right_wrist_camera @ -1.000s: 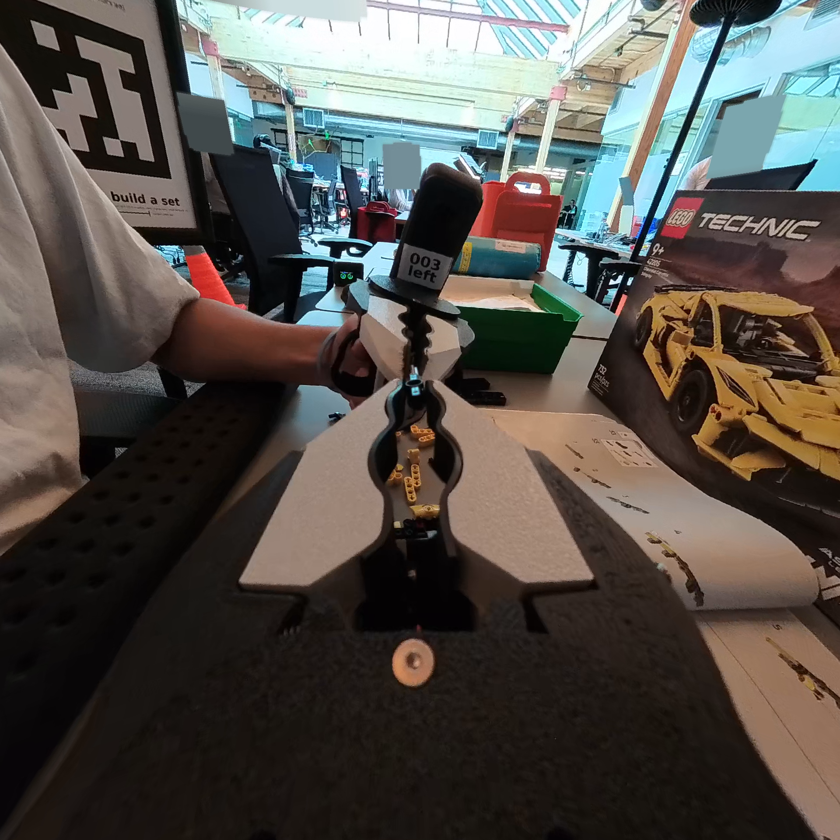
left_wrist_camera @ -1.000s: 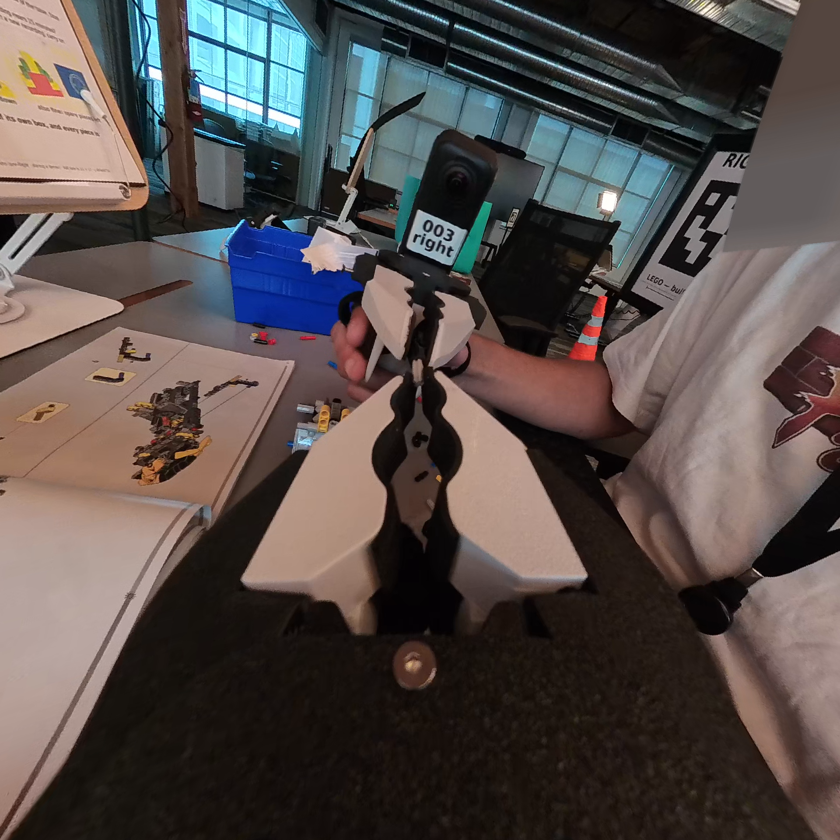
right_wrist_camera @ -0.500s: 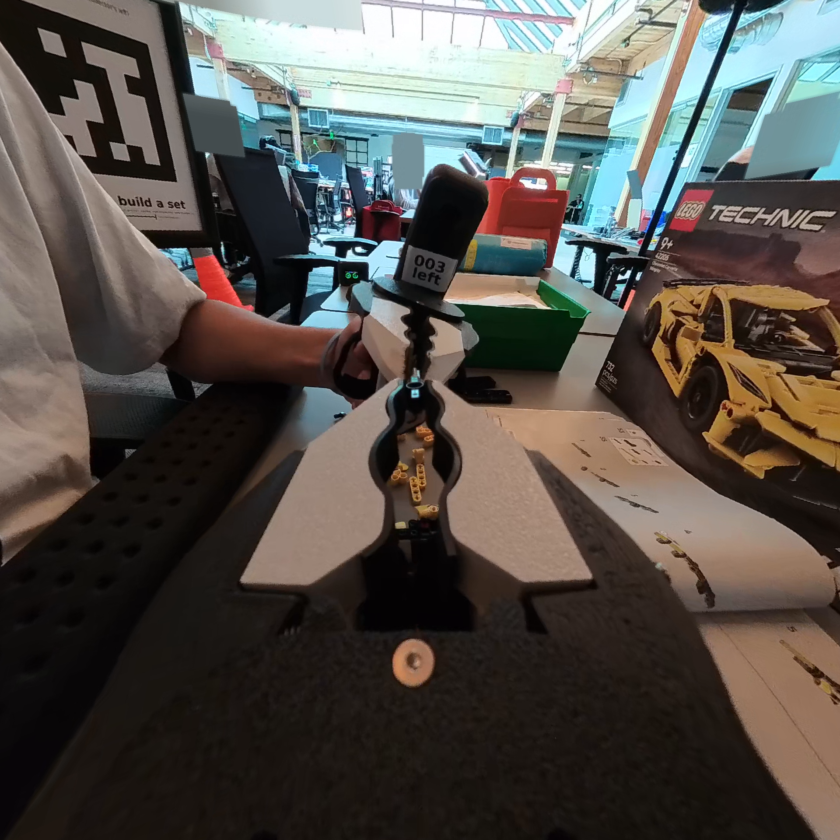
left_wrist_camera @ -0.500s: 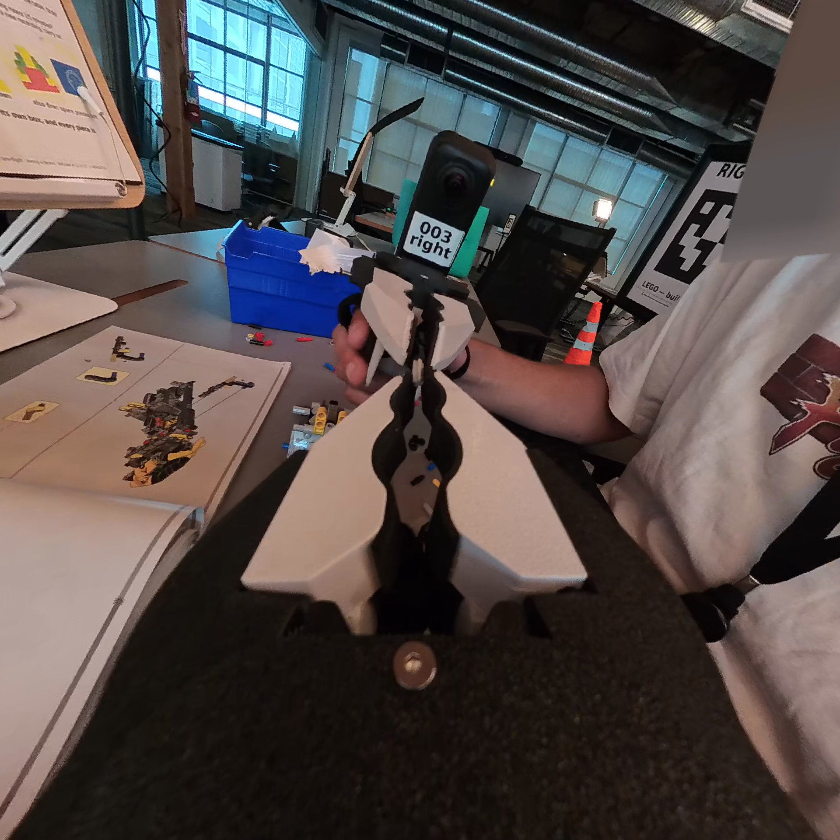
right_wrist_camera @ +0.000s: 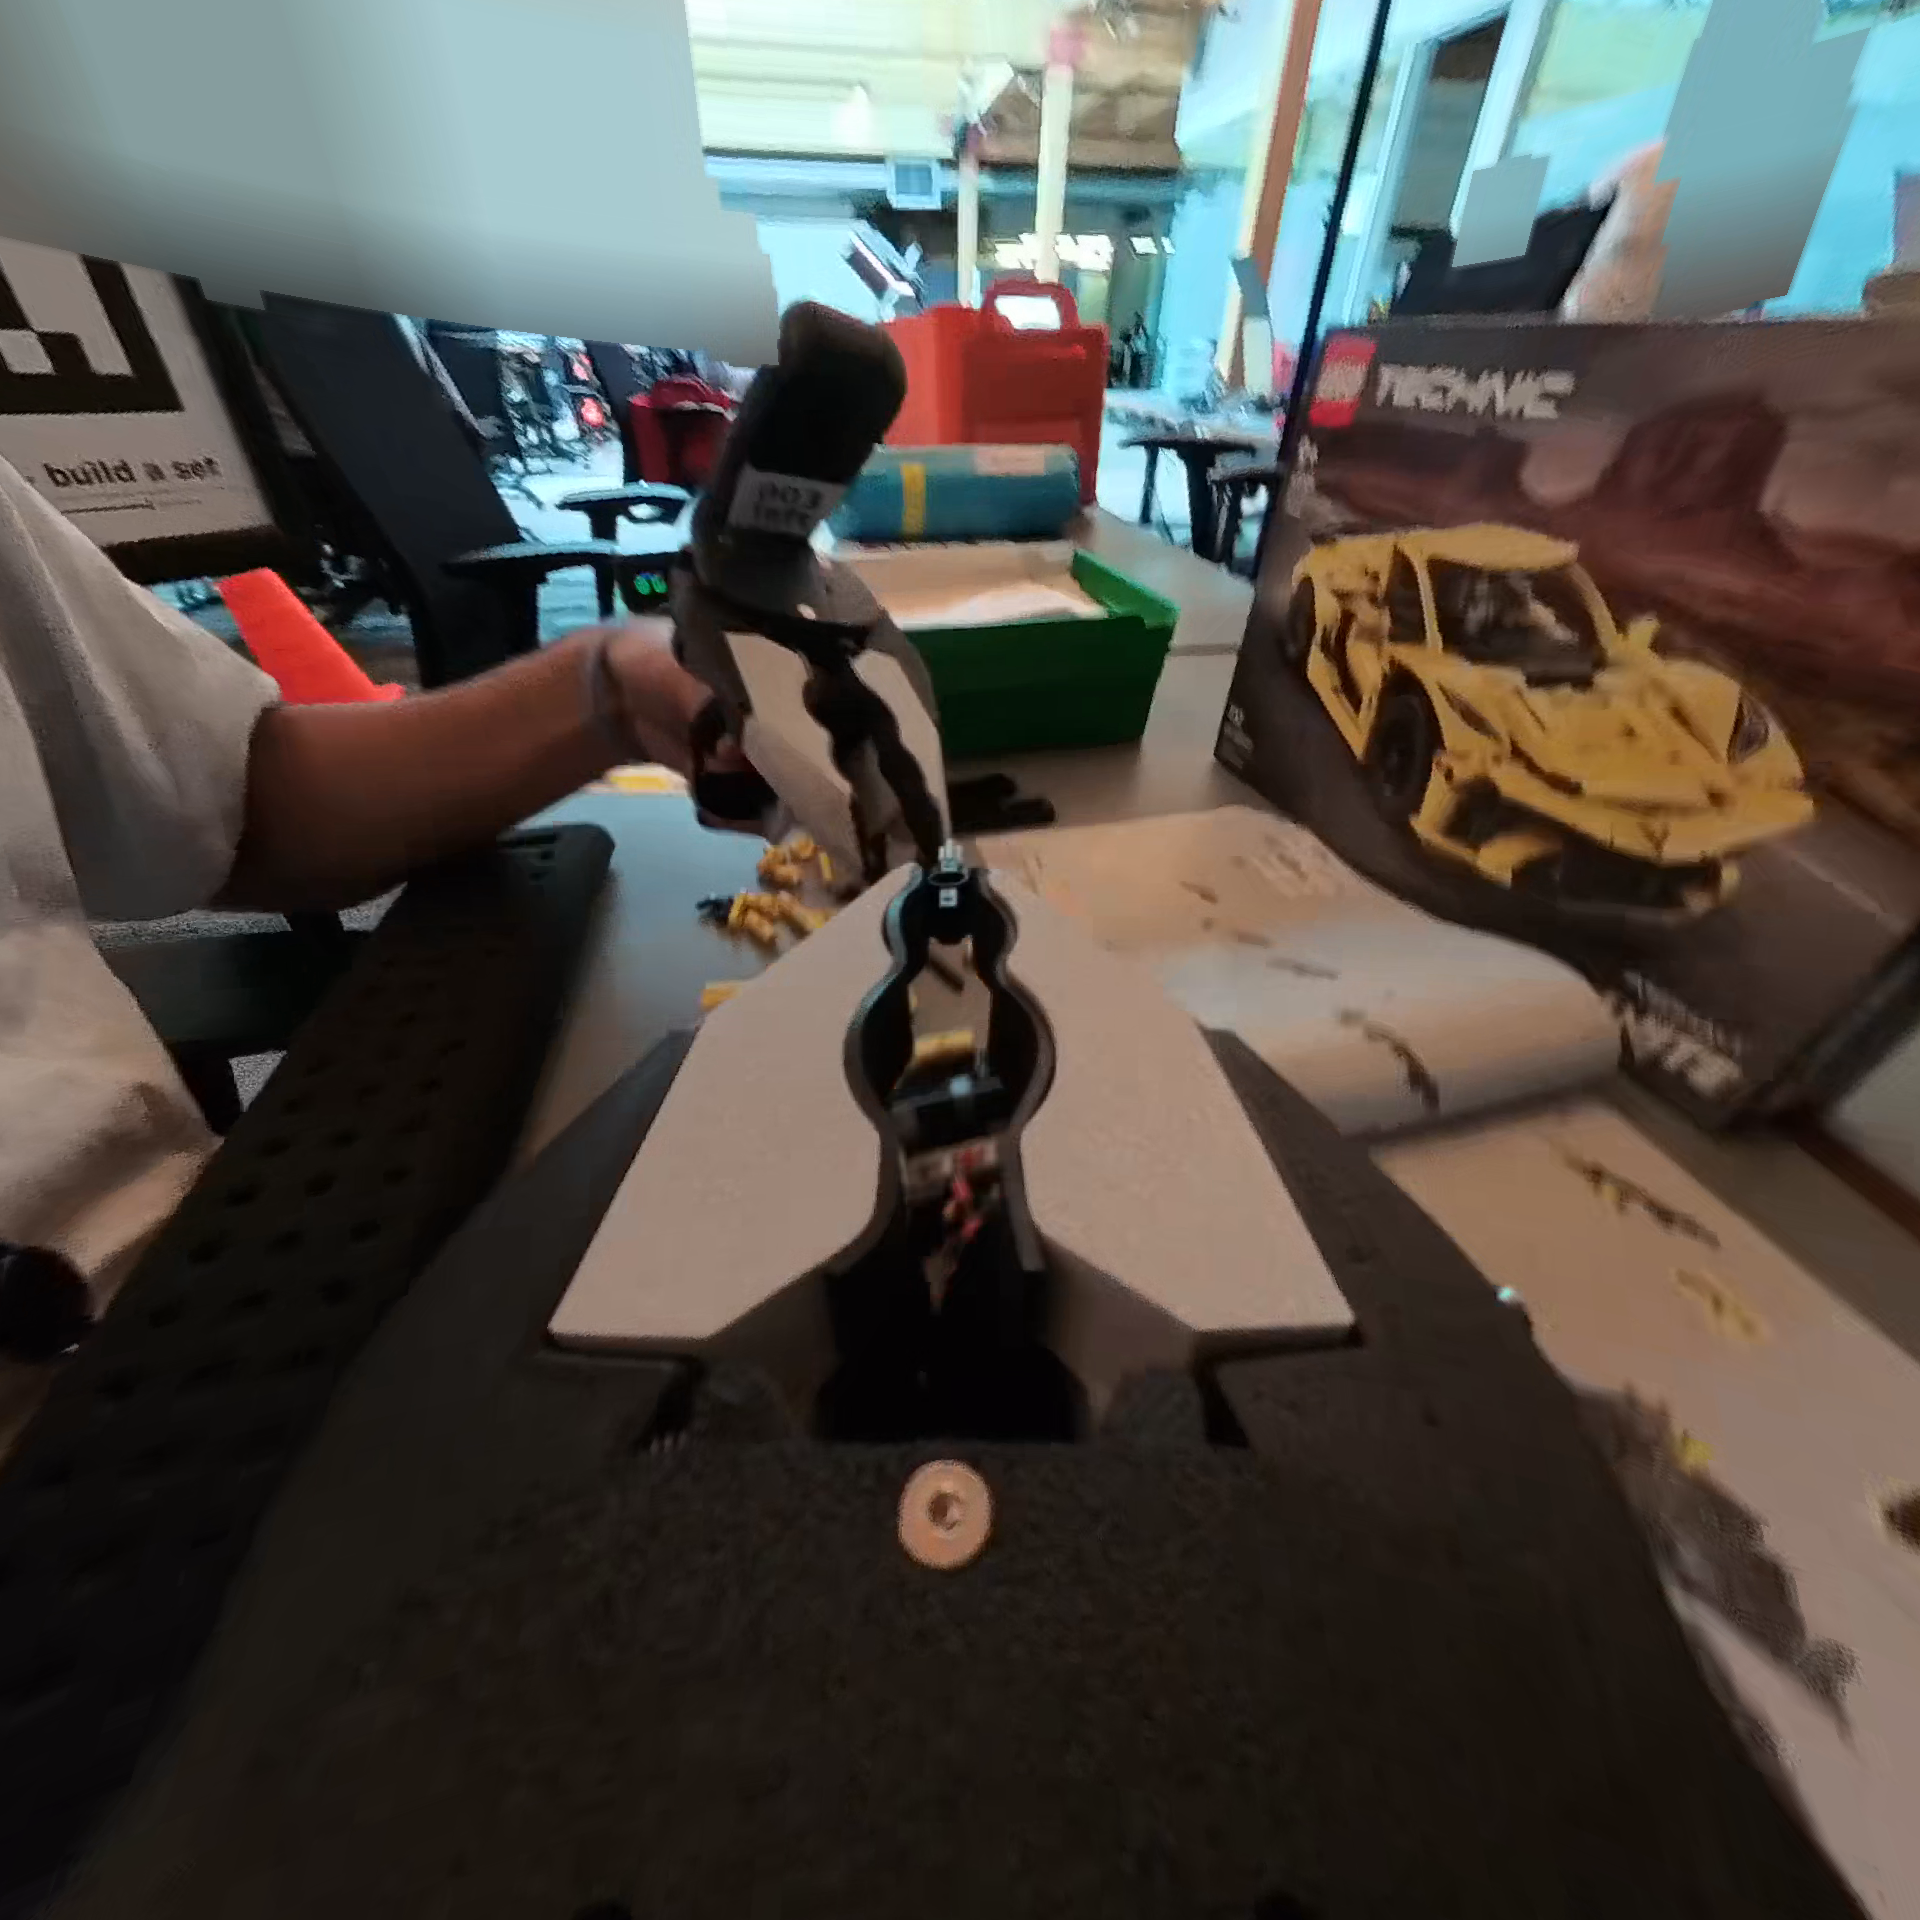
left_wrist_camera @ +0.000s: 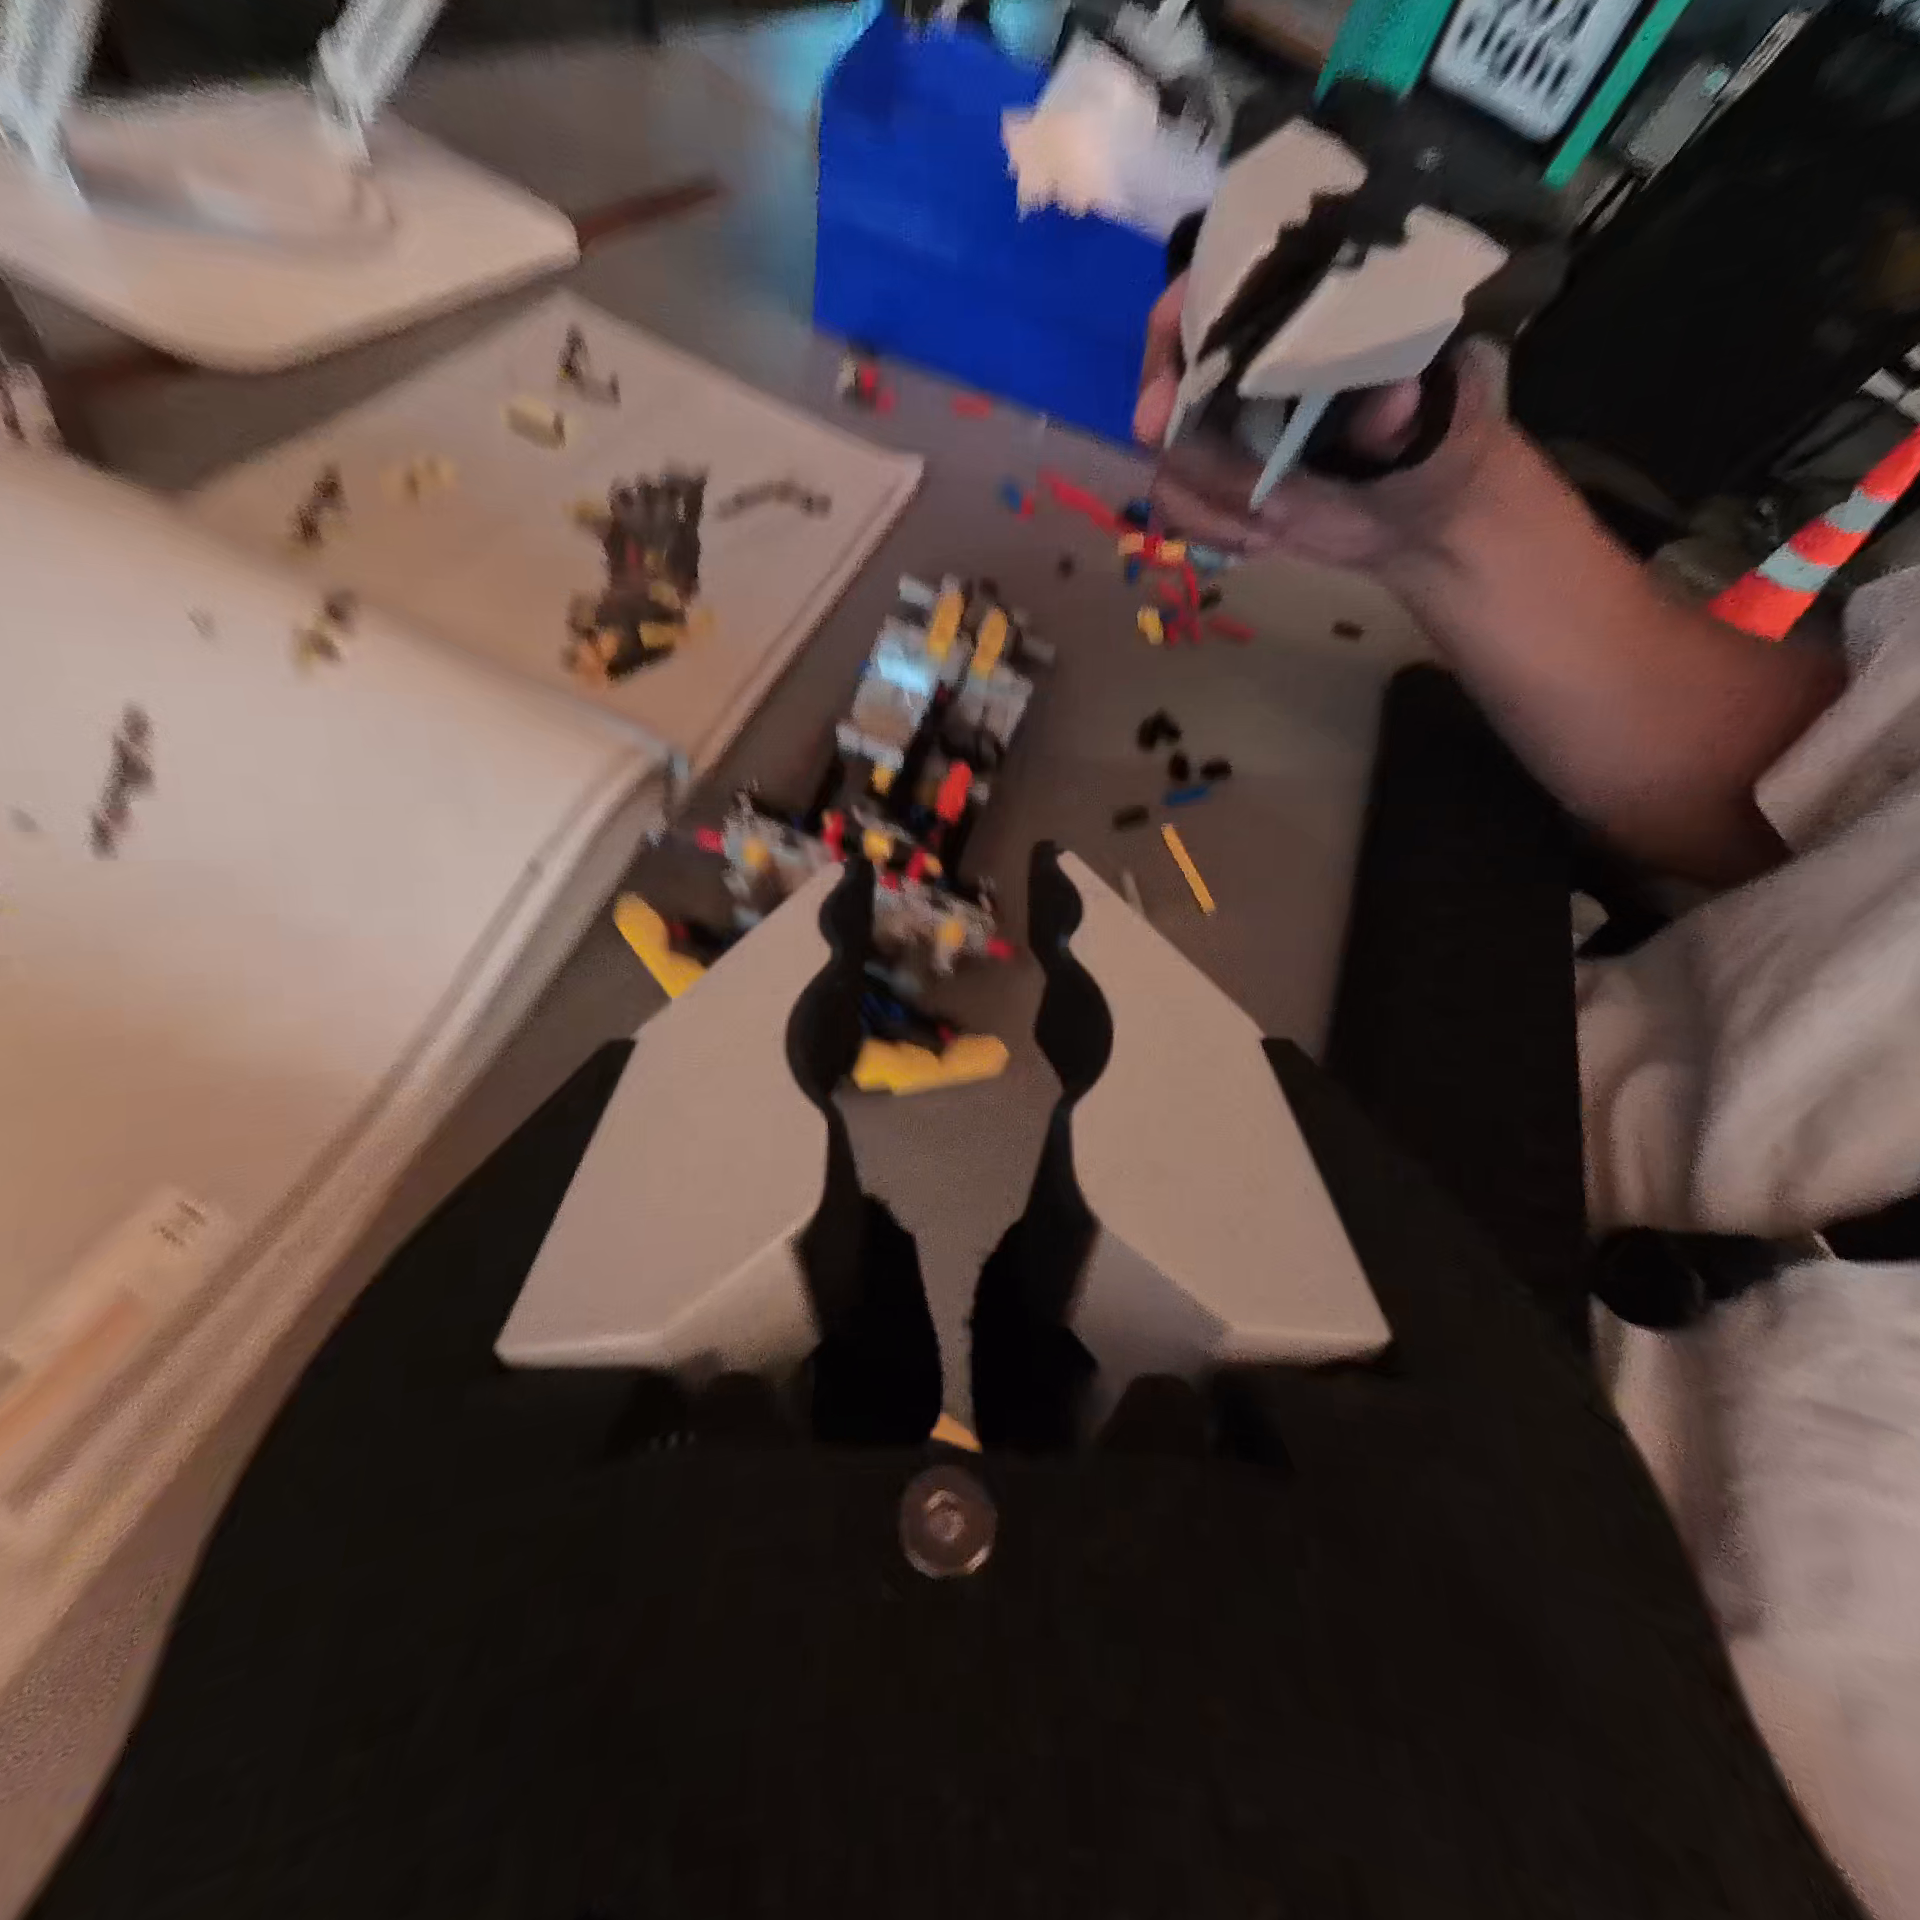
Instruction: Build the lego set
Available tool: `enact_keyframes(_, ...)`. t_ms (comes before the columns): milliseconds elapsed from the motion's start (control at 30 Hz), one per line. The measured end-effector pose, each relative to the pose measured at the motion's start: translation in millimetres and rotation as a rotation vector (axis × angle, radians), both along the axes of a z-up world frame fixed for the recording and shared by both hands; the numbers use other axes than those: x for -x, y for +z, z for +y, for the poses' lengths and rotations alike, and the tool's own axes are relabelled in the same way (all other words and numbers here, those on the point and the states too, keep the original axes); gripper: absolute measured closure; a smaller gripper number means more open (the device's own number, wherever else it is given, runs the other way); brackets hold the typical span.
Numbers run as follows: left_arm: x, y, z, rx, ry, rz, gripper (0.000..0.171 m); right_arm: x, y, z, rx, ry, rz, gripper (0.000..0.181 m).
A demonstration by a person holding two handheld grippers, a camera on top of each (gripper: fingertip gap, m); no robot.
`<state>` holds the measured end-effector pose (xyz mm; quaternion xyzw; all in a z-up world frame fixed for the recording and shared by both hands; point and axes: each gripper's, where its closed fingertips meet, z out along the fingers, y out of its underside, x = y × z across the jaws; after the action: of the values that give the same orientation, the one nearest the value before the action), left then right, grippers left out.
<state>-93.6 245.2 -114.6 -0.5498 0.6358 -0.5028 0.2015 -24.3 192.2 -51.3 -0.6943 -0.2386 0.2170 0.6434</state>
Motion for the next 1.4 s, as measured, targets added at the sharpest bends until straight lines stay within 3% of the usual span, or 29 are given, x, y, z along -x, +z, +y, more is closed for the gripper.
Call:
enact_keyframes(100, 26.9, -22.5, -40.5, 0.038, -0.064, 0.132, 0.133, -7.1, -28.8, -23.1, 0.085, -0.084, 0.016, 0.175)
enact_keyframes(233, 34.3, -68.0, -74.4, -0.029, 0.01, 0.344, 0.129, -14.6, -52.1, -46.9, 0.039, -0.193, 0.038, 0.176)
enact_keyframes(300, 33.5, -79.6, -85.7, -0.053, 0.046, 0.364, 0.134, -18.9, -56.8, -53.2, 0.032, -0.243, 0.015, 0.176)
enact_keyframes(433, 38.3, -84.1, -118.6, -0.161, -0.092, 0.308, 0.144, -25.0, -44.5, -59.4, -0.028, -0.274, 0.026, 0.176)
enact_keyframes(567, 31.9, -83.4, -128.8, -0.27, -0.18, 0.327, 0.146, -56.1, -41.7, -63.7, -0.001, -0.377, 0.118, 0.176)
enact_keyframes(733, -23.8, -68.3, -157.0, -0.256, -0.166, 0.243, 0.155, -94.0, -30.2, -95.4, -0.062, -0.58, 0.248, 0.175)
enact_keyframes(833, -62.2, -73.3, -172.6, -0.285, -0.14, 0.248, 0.155, -104.4, -32.2, -118.9, -0.114, -0.67, 0.316, 0.176)
enact_keyframes(1033, -102.6, -89.7, -176.5, -0.421, -0.202, 0.305, 0.157, -106.4, -32.2, -129.0, -0.114, -0.654, 0.346, 0.176)
enact_keyframes(1200, -106.0, -102.6, -176.2, -0.471, -0.293, 0.424, 0.161, -100.4, -31.1, -128.3, -0.119, -0.624, 0.339, 0.176)
enact_keyframes(1400, -108.9, -109.1, -178.6, -0.452, -0.317, 0.456, 0.167, -103.2, -30.9, -130.2, -0.118, -0.606, 0.395, 0.175)
